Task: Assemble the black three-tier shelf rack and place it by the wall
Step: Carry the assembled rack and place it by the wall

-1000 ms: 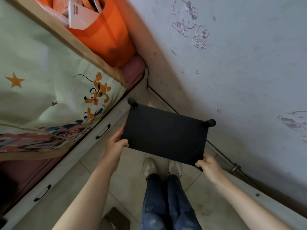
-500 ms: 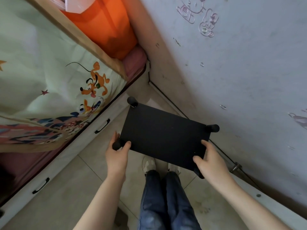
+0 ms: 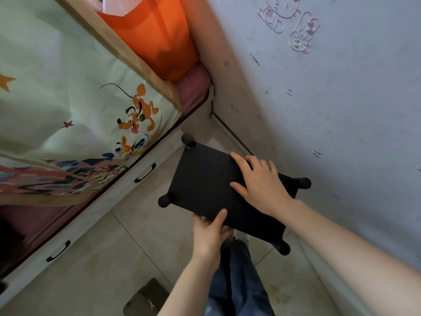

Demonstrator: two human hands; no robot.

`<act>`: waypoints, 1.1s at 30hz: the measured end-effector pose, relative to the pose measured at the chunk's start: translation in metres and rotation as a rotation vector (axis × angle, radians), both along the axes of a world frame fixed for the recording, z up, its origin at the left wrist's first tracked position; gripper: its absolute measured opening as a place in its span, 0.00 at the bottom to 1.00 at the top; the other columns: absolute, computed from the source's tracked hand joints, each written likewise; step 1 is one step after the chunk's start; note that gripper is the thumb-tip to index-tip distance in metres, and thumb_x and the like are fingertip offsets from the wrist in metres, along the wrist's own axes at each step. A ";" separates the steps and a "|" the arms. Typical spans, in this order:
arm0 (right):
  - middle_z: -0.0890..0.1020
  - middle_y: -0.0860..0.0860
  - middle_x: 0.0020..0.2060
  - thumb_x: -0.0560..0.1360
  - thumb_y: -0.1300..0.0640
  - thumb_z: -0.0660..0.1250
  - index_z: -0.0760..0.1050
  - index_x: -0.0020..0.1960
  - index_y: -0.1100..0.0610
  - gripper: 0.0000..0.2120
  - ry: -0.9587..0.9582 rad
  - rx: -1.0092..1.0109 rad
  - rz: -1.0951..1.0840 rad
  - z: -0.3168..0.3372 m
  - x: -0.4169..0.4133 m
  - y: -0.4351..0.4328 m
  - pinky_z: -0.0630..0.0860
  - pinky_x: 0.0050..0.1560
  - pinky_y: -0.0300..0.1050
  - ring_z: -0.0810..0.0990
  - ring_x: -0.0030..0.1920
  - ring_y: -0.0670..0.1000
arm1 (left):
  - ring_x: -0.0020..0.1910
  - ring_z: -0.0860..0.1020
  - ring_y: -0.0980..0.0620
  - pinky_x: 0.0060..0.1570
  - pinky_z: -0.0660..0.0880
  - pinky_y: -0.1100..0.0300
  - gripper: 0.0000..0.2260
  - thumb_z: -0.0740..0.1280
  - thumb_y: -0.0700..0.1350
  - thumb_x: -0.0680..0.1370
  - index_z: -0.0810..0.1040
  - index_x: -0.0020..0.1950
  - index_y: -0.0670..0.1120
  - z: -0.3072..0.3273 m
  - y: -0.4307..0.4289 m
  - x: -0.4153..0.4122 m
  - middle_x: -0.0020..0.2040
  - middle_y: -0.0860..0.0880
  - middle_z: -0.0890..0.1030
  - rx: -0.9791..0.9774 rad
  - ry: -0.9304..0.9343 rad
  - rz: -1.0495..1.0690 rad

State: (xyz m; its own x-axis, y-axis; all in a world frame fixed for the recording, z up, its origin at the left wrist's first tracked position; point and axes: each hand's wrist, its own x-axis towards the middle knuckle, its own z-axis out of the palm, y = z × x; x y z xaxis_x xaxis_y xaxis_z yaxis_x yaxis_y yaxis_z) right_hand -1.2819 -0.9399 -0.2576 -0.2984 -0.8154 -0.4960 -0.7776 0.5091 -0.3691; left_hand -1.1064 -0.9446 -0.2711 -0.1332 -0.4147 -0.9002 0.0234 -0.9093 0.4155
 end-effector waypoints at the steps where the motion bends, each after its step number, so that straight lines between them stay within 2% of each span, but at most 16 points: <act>1: 0.68 0.53 0.70 0.79 0.38 0.61 0.46 0.80 0.45 0.37 -0.007 0.017 -0.009 -0.001 -0.003 -0.002 0.60 0.73 0.64 0.68 0.70 0.57 | 0.53 0.85 0.45 0.46 0.83 0.50 0.25 0.72 0.36 0.77 0.69 0.71 0.50 -0.001 0.000 0.001 0.62 0.44 0.82 -0.009 0.008 0.013; 5: 0.69 0.53 0.66 0.76 0.37 0.66 0.51 0.78 0.46 0.39 -0.082 0.056 -0.075 -0.003 -0.010 -0.005 0.66 0.68 0.59 0.69 0.66 0.56 | 0.55 0.85 0.46 0.45 0.83 0.49 0.25 0.73 0.36 0.76 0.70 0.68 0.52 -0.004 0.001 0.004 0.61 0.45 0.83 -0.017 0.015 0.037; 9: 0.67 0.52 0.65 0.75 0.40 0.68 0.53 0.77 0.45 0.37 -0.135 0.066 -0.113 -0.004 -0.015 -0.006 0.66 0.69 0.59 0.68 0.66 0.55 | 0.55 0.85 0.45 0.43 0.83 0.49 0.25 0.73 0.35 0.76 0.70 0.70 0.50 -0.006 -0.008 0.002 0.61 0.44 0.83 -0.032 0.019 0.004; 13: 0.67 0.51 0.66 0.75 0.41 0.69 0.54 0.77 0.45 0.37 -0.162 0.053 -0.207 -0.006 -0.026 -0.011 0.66 0.69 0.59 0.67 0.68 0.54 | 0.52 0.85 0.48 0.41 0.83 0.52 0.22 0.73 0.35 0.76 0.72 0.66 0.52 -0.008 -0.030 -0.006 0.58 0.47 0.83 -0.068 0.023 -0.090; 18: 0.67 0.51 0.66 0.74 0.43 0.71 0.56 0.76 0.45 0.36 -0.177 0.003 -0.332 -0.005 -0.047 -0.027 0.66 0.69 0.61 0.67 0.68 0.56 | 0.53 0.85 0.47 0.42 0.83 0.50 0.20 0.73 0.34 0.76 0.74 0.63 0.51 -0.012 -0.069 -0.028 0.58 0.46 0.84 -0.123 0.043 -0.195; 24: 0.65 0.53 0.68 0.72 0.44 0.74 0.51 0.77 0.44 0.42 -0.175 -0.040 -0.364 -0.007 -0.070 -0.047 0.68 0.69 0.62 0.67 0.69 0.58 | 0.56 0.84 0.45 0.40 0.83 0.51 0.23 0.73 0.35 0.76 0.72 0.67 0.50 -0.014 -0.121 -0.055 0.62 0.46 0.81 -0.158 0.088 -0.311; 28: 0.66 0.54 0.69 0.70 0.47 0.77 0.50 0.78 0.45 0.47 -0.199 -0.059 -0.402 -0.009 -0.083 -0.061 0.68 0.69 0.57 0.66 0.71 0.57 | 0.56 0.84 0.44 0.42 0.83 0.47 0.26 0.74 0.35 0.76 0.70 0.71 0.46 -0.012 -0.146 -0.068 0.63 0.45 0.81 -0.192 0.099 -0.371; 33: 0.68 0.55 0.69 0.69 0.48 0.78 0.52 0.79 0.45 0.47 -0.182 -0.084 -0.433 -0.012 -0.091 -0.076 0.68 0.69 0.55 0.67 0.70 0.58 | 0.52 0.85 0.47 0.41 0.83 0.48 0.23 0.73 0.34 0.76 0.71 0.67 0.48 -0.014 -0.164 -0.077 0.62 0.45 0.82 -0.198 0.122 -0.368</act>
